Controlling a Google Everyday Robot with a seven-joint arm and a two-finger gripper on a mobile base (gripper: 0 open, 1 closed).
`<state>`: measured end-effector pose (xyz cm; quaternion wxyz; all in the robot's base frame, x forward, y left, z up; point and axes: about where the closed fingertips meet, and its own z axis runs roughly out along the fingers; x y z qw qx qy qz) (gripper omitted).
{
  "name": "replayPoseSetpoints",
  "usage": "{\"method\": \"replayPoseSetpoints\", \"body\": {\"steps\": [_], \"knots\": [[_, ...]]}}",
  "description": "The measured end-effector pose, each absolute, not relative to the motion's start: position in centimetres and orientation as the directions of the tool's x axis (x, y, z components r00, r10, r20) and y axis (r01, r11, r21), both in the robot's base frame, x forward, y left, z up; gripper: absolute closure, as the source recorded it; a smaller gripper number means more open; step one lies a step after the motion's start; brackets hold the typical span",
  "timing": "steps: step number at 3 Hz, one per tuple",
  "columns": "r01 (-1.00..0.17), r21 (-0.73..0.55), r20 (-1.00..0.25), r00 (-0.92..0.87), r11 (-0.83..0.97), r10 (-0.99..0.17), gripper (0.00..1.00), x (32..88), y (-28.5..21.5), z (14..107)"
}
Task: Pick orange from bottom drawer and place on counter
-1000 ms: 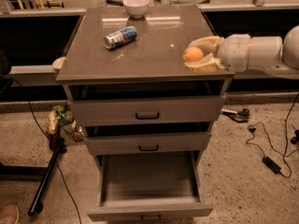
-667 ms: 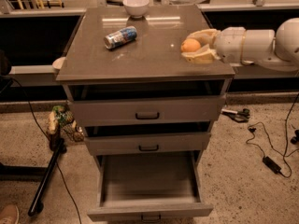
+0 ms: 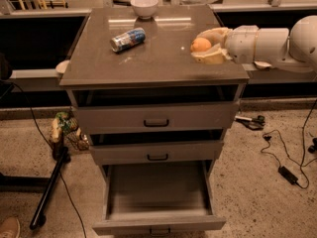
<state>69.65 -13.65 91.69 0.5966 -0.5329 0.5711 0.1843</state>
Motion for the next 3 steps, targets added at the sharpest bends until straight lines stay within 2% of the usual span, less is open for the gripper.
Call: {"method": "replayPoseSetpoints", "body": {"steps": [3], "knots": [[-0.753,-0.263,-0.927,0.024,0.603,-0.374,1.0,81.3,-9.5,92.6]]}}
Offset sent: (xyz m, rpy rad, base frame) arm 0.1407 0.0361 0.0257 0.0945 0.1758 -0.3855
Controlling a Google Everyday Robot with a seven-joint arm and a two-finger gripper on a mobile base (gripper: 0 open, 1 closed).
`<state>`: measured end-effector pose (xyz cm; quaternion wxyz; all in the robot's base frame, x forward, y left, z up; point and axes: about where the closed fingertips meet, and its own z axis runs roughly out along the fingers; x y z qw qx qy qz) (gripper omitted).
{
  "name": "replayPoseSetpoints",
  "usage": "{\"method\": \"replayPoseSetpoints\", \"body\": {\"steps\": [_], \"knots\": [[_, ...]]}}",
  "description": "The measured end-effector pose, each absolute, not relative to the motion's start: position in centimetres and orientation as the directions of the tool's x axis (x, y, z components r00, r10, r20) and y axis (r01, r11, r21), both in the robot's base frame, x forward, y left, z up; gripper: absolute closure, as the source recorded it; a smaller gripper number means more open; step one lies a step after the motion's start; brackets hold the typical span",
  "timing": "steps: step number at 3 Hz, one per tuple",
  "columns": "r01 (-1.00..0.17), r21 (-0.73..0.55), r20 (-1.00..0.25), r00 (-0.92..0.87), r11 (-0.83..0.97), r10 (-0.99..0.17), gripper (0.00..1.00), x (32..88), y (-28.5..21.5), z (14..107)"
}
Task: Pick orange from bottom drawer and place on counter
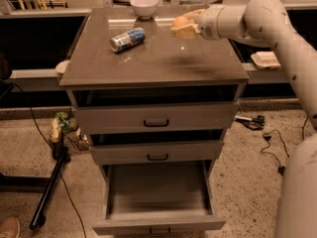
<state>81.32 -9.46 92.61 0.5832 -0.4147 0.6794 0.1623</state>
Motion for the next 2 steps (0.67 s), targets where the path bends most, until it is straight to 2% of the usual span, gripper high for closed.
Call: {"method": "replayPoseSetpoints", "body": {"steps": [2], "knots": [[-0.764,-0.165,-0.919,-0.11,0.623,-0.378,1.0,85.9,-6.5,89.1]]}}
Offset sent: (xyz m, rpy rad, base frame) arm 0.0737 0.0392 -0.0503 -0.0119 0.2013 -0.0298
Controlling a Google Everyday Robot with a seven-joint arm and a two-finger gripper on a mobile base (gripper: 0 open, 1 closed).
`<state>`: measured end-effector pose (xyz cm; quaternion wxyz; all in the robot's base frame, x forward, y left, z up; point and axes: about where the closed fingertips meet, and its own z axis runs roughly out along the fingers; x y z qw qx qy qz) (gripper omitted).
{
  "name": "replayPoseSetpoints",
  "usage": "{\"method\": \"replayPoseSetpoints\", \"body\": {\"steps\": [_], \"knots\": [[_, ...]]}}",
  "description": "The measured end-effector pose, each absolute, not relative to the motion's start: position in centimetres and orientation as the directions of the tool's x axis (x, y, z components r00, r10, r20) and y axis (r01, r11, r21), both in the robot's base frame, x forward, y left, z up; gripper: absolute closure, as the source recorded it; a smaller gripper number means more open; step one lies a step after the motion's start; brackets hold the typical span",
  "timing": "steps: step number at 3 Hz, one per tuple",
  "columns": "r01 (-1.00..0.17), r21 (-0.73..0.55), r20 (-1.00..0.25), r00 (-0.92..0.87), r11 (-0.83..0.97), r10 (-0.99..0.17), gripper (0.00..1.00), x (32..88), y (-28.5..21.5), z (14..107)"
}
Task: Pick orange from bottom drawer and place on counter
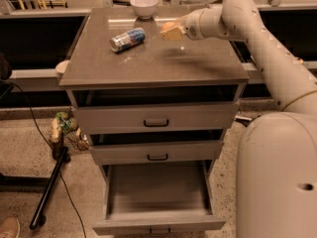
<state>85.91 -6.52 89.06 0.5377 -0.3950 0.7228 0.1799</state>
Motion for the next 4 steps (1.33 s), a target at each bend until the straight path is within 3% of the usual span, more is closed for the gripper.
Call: {"method": "replayPoseSetpoints", "body": {"steps": [1,2,4], "knots": [[-0.773,-0.143,-0.917,-0.131,0.618,-0.376,1.0,87.2,-5.3,88.0],[-0.782,-0.123,-0.917,-0.147,0.611,-0.372,0.82,88.0,-4.4,87.2],[-0.8,-0.07,-0.922,-0.176,0.595,-0.345,0.35,88.8,-3.2,85.5]]}}
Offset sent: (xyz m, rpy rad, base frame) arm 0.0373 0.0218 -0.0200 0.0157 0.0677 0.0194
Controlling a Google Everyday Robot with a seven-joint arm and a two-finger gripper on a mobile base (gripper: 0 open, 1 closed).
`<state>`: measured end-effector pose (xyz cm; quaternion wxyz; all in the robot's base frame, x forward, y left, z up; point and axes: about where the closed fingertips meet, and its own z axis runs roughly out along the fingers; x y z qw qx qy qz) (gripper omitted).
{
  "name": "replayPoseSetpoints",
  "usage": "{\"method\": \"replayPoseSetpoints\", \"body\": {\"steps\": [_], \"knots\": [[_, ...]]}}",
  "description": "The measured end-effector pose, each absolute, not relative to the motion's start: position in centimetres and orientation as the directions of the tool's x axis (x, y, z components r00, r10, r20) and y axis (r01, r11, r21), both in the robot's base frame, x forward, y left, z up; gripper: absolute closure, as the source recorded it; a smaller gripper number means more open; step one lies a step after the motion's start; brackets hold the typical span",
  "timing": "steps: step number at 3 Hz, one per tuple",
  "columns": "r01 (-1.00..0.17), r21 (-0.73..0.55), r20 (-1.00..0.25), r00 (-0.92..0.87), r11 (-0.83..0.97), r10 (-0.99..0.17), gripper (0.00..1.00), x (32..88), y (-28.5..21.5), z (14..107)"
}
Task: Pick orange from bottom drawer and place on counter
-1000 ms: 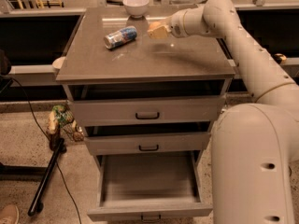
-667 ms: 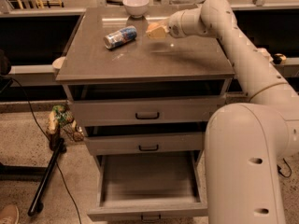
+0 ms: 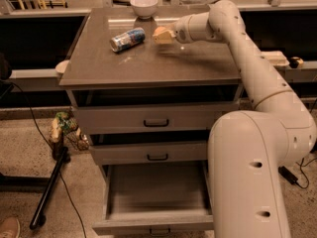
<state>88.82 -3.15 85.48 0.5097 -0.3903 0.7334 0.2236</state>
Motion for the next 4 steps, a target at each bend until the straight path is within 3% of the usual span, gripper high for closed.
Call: {"method": "replayPoseSetpoints", "body": {"steps": [1,2,4], "knots": [[-0.807,-0.047,-0.922,-0.191,0.588,-0.336,0.11,89.0,-2.7,84.6],[-0.812,-0.033,-0.921,-0.202,0.583,-0.334,0.0,89.1,-2.4,84.0],[-0.783,-0.087,-0.94,-0.139,0.615,-0.31,0.0,88.8,-5.0,87.2]]}}
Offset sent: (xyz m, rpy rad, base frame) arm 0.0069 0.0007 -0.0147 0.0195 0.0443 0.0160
